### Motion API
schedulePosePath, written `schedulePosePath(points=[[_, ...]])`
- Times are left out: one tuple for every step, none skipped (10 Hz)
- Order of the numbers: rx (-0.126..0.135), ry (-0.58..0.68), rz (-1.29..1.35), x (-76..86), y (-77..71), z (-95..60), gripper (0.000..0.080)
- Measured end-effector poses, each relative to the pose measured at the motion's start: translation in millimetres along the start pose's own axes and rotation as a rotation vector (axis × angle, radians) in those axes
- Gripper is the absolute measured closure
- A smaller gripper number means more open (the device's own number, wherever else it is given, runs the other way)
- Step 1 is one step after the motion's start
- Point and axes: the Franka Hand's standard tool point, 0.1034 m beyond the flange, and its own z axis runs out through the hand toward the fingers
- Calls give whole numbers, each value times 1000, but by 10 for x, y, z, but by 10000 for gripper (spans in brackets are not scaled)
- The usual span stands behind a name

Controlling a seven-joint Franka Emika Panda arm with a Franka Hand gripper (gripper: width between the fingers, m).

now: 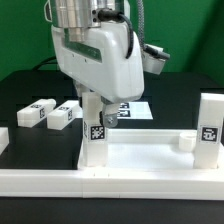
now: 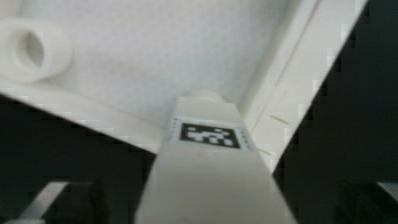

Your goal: Assemble desk

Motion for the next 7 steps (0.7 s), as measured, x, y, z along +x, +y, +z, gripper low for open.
schedulePosePath(points=[[0, 0, -98, 0, 0, 0, 151], [0, 0, -170, 0, 0, 0, 151], [0, 0, -214, 0, 0, 0, 151], [-1, 1, -321, 1, 1, 0, 151], [-12, 6, -410, -2, 3, 0, 151], [-28, 16, -503, -6, 2, 0, 151], [-36, 21, -617, -1, 3, -1, 151]])
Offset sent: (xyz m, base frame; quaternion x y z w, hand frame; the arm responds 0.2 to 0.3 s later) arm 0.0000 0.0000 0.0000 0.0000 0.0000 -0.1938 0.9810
